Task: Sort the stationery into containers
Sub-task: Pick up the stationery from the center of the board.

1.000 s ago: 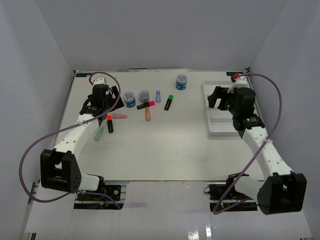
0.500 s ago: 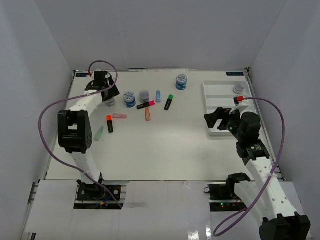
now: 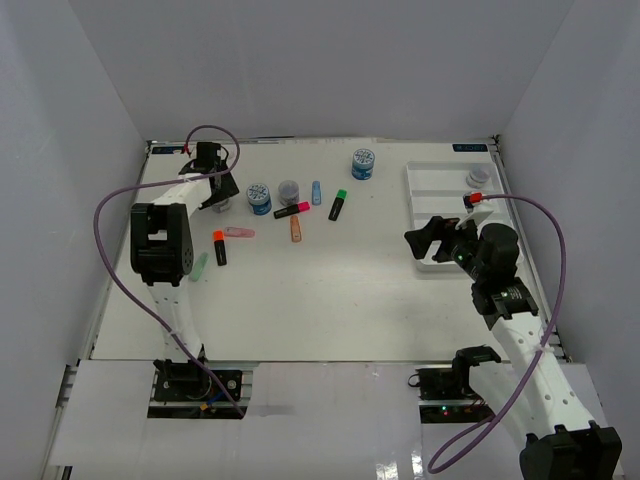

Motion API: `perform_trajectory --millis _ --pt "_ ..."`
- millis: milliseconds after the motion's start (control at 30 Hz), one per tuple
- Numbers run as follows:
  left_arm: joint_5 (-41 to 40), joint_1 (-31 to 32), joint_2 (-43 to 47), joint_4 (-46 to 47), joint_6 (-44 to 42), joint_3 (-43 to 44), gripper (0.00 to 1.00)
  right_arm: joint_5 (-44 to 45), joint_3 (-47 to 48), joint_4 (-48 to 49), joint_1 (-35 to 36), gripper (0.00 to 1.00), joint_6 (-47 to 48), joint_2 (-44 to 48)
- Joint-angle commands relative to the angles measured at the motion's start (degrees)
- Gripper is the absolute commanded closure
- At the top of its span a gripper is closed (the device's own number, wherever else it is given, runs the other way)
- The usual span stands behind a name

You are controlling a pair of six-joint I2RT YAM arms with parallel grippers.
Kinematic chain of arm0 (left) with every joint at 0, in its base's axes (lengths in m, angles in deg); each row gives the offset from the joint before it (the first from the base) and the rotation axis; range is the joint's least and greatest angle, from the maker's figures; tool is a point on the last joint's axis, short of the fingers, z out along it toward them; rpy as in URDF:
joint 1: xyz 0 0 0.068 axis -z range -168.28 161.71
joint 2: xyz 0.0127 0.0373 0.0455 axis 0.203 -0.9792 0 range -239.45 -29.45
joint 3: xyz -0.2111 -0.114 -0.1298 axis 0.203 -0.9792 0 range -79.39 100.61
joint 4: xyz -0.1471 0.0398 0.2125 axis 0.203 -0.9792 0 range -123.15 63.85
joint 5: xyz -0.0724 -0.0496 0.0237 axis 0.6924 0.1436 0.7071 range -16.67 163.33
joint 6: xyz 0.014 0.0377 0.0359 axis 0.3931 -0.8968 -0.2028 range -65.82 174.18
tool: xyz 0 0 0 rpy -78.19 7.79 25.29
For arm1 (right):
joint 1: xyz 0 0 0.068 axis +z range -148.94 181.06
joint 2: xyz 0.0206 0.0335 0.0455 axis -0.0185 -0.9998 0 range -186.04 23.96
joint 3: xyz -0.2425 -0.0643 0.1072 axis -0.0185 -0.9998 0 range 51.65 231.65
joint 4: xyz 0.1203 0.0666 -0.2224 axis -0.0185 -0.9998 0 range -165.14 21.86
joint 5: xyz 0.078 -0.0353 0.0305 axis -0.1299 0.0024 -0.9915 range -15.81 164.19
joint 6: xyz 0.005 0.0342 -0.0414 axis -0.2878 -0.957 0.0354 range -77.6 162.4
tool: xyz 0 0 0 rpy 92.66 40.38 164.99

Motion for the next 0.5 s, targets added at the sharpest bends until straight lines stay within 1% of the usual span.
perform_trajectory --millis 0,200,233,267,300,400,433,467 --pt "1.03 -0.04 0.31 0.74 -0.78 3.05 0.25 -1.16 0.36 -0.32 0.33 0.1 0.94 -0.21" --pt "0.95 -0.04 0.56 1.97 -3.41 2.88 0.42 -1.69 0.45 -0.93 0.33 0.1 0.94 -0.03" --pt "1.03 -0.04 0.91 1.88 -3.6 2.7 0.48 -1.77 0.54 -1.02 0.33 0.1 0.94 0.06" --pt "1.21 -0.13 1.7 1.97 -3.68 2.44 0.51 -1.77 0.63 -1.28 0.33 0.1 1.11 0.14" --pt "1.91 0.04 3.53 1.88 -3.86 1.57 0.57 -1.86 0.8 -1.55 0.33 0.1 1.03 0.14" --pt "5.67 0.66 7.32 1.71 -6.05 -0.19 0.59 -2.04 0.98 -1.72 0.33 0.1 1.38 0.41" --pt "6.39 1.88 8.9 1.45 -6.67 -0.81 0.59 -2.04 0.98 -1.72 0.33 0.1 1.38 0.41" --pt "6.83 2.76 12.48 0.83 -7.2 -1.42 0.59 -2.21 0.98 -1.72 0.33 0.1 1.46 0.06"
